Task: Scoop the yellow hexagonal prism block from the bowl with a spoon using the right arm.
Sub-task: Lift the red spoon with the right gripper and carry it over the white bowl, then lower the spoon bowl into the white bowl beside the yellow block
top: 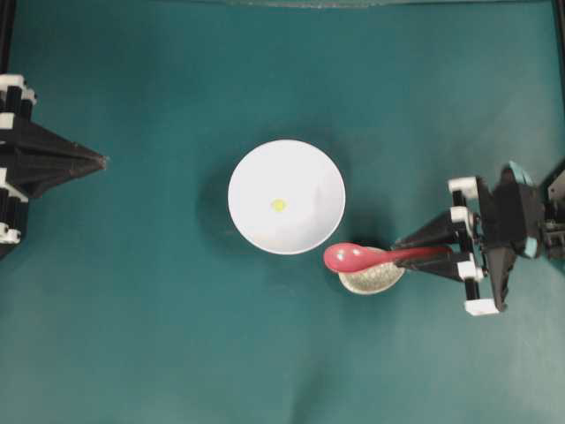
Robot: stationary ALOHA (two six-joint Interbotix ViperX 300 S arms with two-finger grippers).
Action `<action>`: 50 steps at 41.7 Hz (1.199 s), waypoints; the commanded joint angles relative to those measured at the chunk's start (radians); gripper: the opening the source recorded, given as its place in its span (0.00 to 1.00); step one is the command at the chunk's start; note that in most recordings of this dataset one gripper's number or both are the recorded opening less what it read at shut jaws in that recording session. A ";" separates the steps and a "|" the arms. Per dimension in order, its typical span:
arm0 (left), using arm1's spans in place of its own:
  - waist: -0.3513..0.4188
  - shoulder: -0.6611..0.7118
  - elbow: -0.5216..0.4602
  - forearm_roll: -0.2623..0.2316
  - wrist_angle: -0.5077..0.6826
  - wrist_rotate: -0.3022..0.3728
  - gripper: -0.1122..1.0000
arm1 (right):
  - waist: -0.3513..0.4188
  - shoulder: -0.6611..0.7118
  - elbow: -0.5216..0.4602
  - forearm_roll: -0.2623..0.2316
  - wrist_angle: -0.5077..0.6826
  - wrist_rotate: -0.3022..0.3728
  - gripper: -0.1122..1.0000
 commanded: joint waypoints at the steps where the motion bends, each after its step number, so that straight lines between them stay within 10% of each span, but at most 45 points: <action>1: 0.000 0.009 -0.018 0.003 0.005 0.002 0.10 | -0.060 -0.064 -0.066 0.000 0.138 -0.021 0.31; 23: 0.000 0.009 -0.018 0.003 0.021 0.011 0.10 | -0.472 -0.037 -0.431 -0.071 0.904 -0.029 0.31; 50: 0.000 0.009 -0.018 0.009 0.023 0.015 0.10 | -0.491 0.287 -0.787 -0.181 1.305 0.025 0.31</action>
